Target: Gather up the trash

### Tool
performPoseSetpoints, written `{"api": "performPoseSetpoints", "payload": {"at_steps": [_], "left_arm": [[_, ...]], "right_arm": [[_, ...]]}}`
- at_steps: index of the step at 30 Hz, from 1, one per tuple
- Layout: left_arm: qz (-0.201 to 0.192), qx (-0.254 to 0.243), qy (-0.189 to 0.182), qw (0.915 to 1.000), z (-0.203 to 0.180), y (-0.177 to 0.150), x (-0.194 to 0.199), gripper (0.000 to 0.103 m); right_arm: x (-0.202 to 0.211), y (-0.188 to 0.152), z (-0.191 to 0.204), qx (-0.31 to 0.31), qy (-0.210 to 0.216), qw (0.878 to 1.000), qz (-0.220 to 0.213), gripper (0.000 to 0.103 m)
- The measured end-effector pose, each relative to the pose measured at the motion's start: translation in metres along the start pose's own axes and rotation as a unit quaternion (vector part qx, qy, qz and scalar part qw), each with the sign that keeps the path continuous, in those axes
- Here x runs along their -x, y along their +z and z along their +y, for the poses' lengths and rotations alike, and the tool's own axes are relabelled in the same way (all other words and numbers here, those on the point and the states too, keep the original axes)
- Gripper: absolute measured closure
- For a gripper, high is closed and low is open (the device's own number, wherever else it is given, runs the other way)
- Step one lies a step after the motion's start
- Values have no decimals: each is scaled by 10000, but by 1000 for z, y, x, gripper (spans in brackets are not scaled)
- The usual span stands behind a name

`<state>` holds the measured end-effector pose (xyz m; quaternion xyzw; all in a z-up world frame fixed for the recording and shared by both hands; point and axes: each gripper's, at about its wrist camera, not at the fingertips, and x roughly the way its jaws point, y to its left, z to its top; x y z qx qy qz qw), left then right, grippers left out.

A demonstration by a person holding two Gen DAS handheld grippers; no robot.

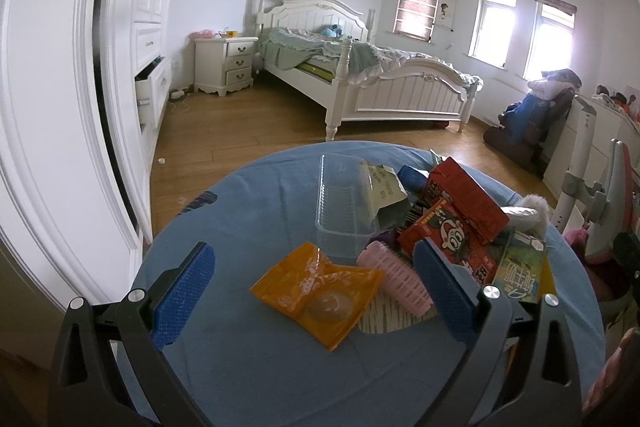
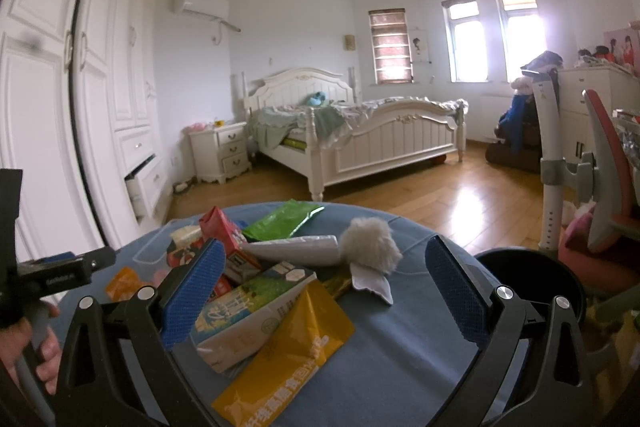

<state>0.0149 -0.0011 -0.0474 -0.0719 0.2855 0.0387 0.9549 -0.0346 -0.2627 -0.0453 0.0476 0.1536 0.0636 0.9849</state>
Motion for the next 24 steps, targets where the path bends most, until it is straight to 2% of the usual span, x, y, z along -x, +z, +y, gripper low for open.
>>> {"api": "performPoseSetpoints", "payload": {"at_steps": [24], "left_arm": [[48,71,7,10000,1,0,-4,5]], "right_arm": [[-1,-1,1,20,-4,10000,-2,4]]}}
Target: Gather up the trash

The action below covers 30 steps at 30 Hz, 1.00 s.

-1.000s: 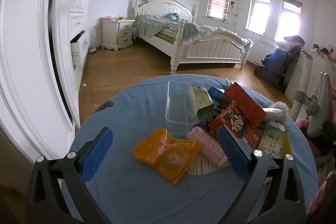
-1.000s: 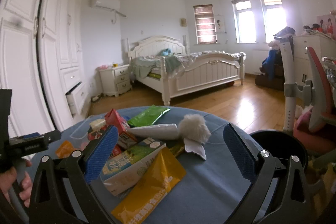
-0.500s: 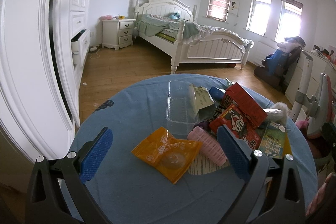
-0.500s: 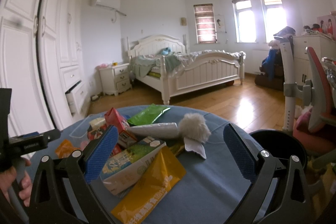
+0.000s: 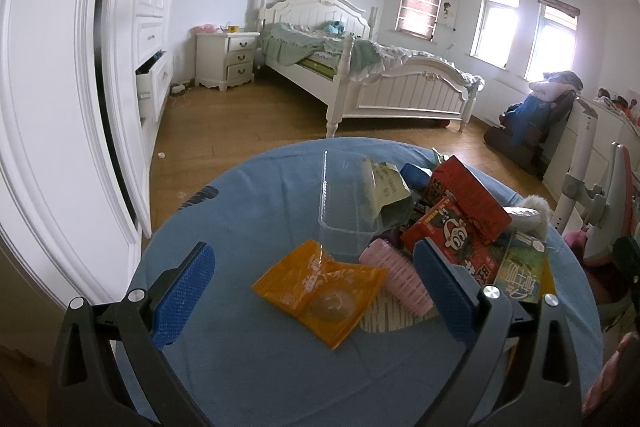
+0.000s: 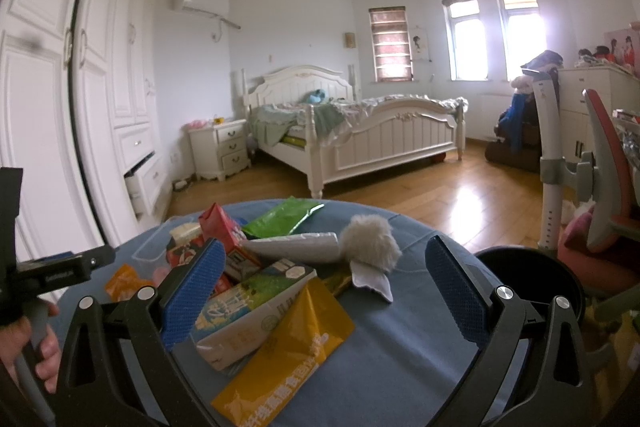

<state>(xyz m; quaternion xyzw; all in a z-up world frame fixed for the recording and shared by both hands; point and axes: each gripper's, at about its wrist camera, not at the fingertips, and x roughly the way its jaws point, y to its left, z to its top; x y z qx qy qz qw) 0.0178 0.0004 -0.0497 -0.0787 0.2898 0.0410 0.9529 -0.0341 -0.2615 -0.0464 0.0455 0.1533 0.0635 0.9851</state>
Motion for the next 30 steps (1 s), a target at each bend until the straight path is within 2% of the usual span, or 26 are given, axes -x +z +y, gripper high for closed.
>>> {"api": "performPoseSetpoints", "payload": {"at_steps": [4,7,10,13,15,16,17,19,20,22,23,25,28,30], "left_arm": [[200,98,-160,9996,5,2,-6,5],[605,35,-633,9962,16,13,-17,5],[997,48,-1185,9879,29,39,-35,5],[1309,107,-1447,9807,33,63,-61,6],[1473,95,-1586,9763,27,74,-80,8],[1567,77,-1635,9740,23,76,-88,12],[1714,47,-1680,9708,18,77,-99,25],[2029,25,-1696,9644,11,78,-122,40],[2140,53,-1668,9625,8,77,-131,44],[2345,66,-1605,9587,5,76,-148,57],[2422,49,-1569,9574,4,73,-154,68],[2595,56,-1522,9537,6,69,-165,97],[2570,167,-1584,9532,14,66,-168,100],[2402,198,-1594,9573,18,67,-162,100]], "right_arm": [[-5,3,1,2,90,9999,141,4],[-19,11,1,119,697,9950,705,4],[-39,40,7,324,1252,9857,1078,6],[-71,64,25,599,1670,9729,1485,15],[-95,69,44,780,1913,9599,1895,29],[-112,69,52,1009,1885,9509,2236,33],[-124,65,62,1202,1918,9436,2416,40],[-149,59,81,1522,1798,9335,2703,42],[-161,55,89,1573,1803,9295,2806,45],[-183,49,99,1674,1725,9228,3010,48],[-191,45,103,1738,1649,9207,3081,50],[-201,37,110,1794,1609,9171,3176,61],[-211,31,111,1734,1575,9194,3161,68],[-211,29,105,1352,1787,9207,3196,70]]}}
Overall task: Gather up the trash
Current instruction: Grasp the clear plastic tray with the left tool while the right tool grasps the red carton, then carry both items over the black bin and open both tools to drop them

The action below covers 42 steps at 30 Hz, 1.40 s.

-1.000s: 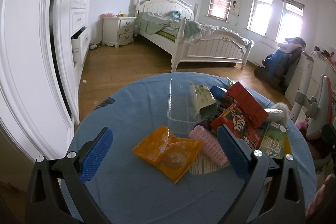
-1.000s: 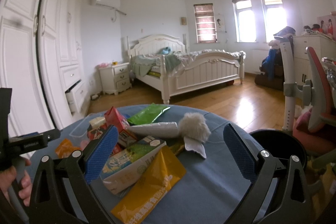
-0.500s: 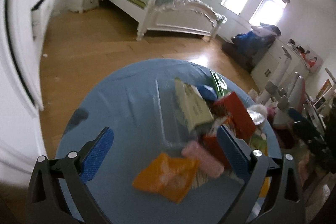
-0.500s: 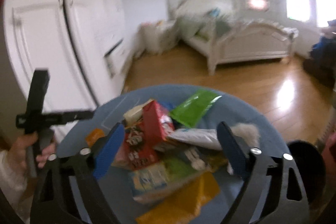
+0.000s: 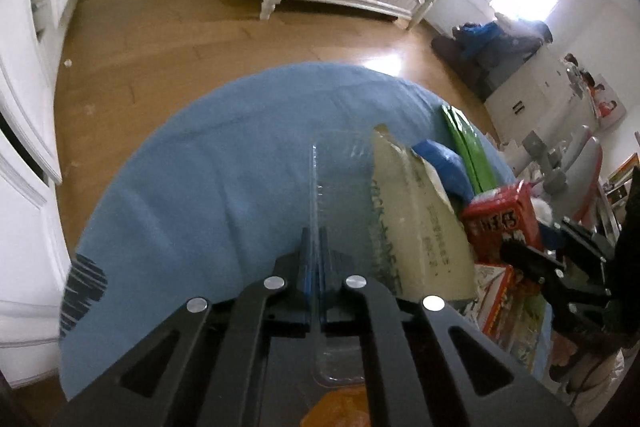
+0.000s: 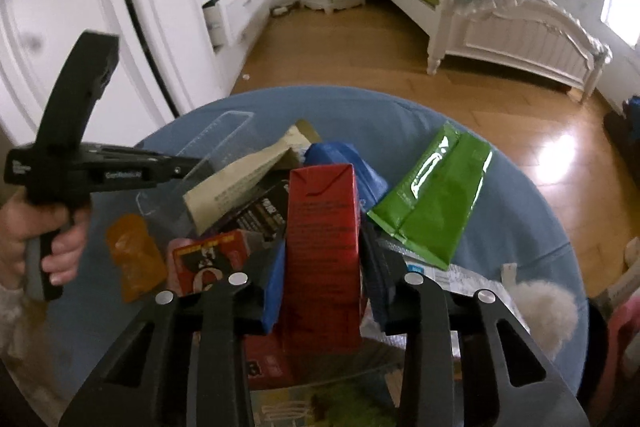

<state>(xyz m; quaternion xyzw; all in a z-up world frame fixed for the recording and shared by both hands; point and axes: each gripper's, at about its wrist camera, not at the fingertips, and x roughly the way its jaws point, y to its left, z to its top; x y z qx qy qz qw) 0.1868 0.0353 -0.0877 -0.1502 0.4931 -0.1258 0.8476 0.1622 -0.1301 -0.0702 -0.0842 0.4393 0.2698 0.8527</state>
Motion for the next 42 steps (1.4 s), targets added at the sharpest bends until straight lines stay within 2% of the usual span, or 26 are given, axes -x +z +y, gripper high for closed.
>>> {"api": "performPoseSetpoints", "payload": {"at_steps": [3,5,7,10,13,15,18,21,24,26,29,30,32,36,41,42], "left_arm": [[-319,38,-158,9994,-1,-2,20,100],[-543,72,-279,9981,-4,2,34,100],[-831,51,-436,9956,-19,-1,59,100],[-1060,-140,-694,9918,-49,-3,85,100],[-1145,-505,-1008,9870,-104,-4,100,100],[-1134,-750,-1337,9817,-150,-3,99,100],[-1004,-1108,-1710,9739,-219,-1,75,100],[-694,-1309,-2126,9658,-280,1,36,100],[-277,-1468,-2402,9592,-339,-3,-22,100],[147,-1495,-2520,9560,-372,-14,-63,100],[545,-1673,-2400,9547,-416,-28,-115,100],[776,-1650,-2342,9549,-425,-29,-139,100],[997,-1637,-2238,9556,-437,-39,-162,100],[1190,-1774,-1969,9569,-448,-48,-192,100],[1296,-1894,-1663,9590,-446,-50,-199,100],[1279,-1913,-1577,9603,-444,-50,-201,97]], "right_arm": [[15,-7,-16,-353,363,9986,-171,71],[39,-14,-27,-630,741,9934,-607,71],[69,-20,-40,-906,1058,9843,-1086,71],[121,-32,-66,-1270,1360,9640,-1898,71],[175,-53,-92,-1436,1080,9486,-2607,71],[211,-74,-114,-1511,410,9416,-2982,71],[237,-109,-149,-1774,-242,9306,-3192,71],[250,-159,-203,-2340,-905,9157,-3140,71],[244,-211,-254,-2886,-1224,9054,-2864,71],[232,-236,-288,-3229,-1199,9001,-2669,71],[200,-274,-336,-3775,-1025,8899,-2348,71],[189,-281,-348,-3932,-915,8856,-2296,70],[163,-280,-356,-4130,-846,8799,-2193,71],[137,-299,-378,-4363,-671,8731,-2068,70],[129,-304,-375,-4566,-432,8677,-1915,69],[125,-306,-376,-4604,-379,8671,-1865,64]]}}
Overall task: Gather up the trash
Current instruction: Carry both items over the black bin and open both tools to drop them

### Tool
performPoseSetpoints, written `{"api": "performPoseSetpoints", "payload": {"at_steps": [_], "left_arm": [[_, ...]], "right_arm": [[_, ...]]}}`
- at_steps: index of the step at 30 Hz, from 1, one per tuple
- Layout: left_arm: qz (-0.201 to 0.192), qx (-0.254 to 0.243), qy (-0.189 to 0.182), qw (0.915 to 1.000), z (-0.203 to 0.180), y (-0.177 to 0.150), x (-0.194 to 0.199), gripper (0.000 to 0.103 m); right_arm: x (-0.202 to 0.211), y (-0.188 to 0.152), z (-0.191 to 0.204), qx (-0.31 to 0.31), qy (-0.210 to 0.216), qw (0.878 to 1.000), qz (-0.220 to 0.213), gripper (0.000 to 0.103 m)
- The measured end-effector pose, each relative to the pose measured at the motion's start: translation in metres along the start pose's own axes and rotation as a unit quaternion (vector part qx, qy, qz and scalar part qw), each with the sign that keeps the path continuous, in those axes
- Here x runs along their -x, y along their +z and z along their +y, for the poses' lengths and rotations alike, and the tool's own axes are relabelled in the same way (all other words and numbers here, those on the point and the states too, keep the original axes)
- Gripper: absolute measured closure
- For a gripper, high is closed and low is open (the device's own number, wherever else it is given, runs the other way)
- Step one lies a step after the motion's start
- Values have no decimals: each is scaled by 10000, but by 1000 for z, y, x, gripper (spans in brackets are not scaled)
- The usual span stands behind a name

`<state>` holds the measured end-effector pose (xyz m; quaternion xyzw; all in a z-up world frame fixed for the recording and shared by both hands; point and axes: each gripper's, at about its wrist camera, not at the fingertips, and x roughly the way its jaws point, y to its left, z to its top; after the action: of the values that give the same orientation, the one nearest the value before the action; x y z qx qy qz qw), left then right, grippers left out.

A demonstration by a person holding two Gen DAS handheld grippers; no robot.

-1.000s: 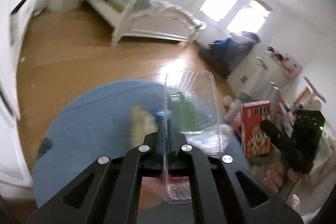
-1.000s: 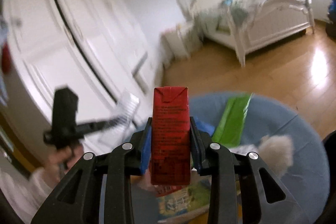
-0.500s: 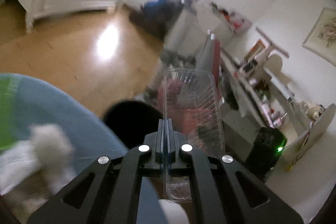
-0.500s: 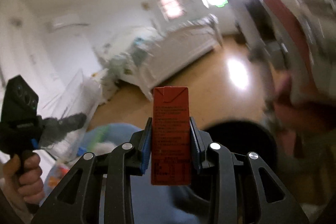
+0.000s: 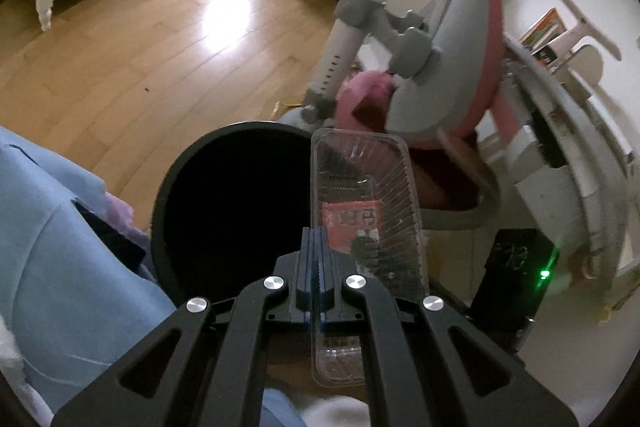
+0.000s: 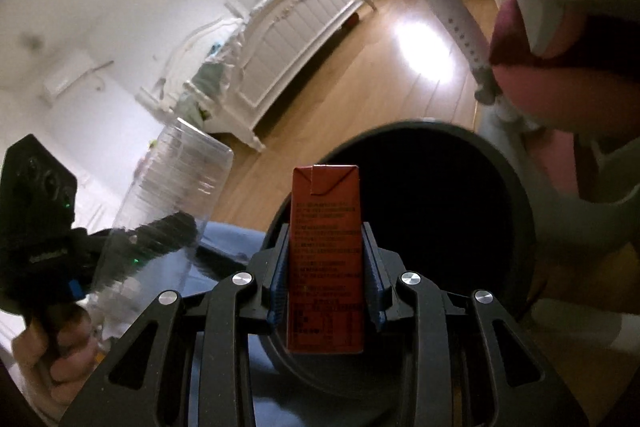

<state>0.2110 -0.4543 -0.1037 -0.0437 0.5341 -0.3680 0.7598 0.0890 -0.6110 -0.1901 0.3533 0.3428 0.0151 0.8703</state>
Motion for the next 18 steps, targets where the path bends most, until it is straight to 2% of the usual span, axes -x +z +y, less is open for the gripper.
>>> {"api": "performPoseSetpoints", "payload": {"at_steps": [1,2,3,5,6,7,10,14,18], "left_arm": [[5,-9,95,10000,1,1,-2,97],[18,2,174,9998,2,2,-3,96],[56,40,205,9998,5,2,-2,95],[99,72,177,9998,7,1,0,77],[35,51,178,9998,6,1,4,61],[-110,-7,213,9997,5,-2,14,51],[-409,-132,149,9990,1,-10,45,48],[-711,-17,90,9974,9,-24,98,48],[-1239,99,391,9915,41,-49,171,41]], "right_arm": [[0,-2,-1,-36,-31,10000,29,57],[3,-1,3,-80,-52,10000,16,40],[5,-2,3,-105,-41,9999,-48,32],[9,-3,7,-86,-58,9999,-66,30],[11,-5,10,-58,-86,9999,-61,30],[13,-5,14,-34,-81,9999,-63,30],[19,-10,33,139,-43,9999,-57,30],[27,-18,76,470,32,9989,-17,30],[30,-26,140,990,301,9946,71,30]]}}
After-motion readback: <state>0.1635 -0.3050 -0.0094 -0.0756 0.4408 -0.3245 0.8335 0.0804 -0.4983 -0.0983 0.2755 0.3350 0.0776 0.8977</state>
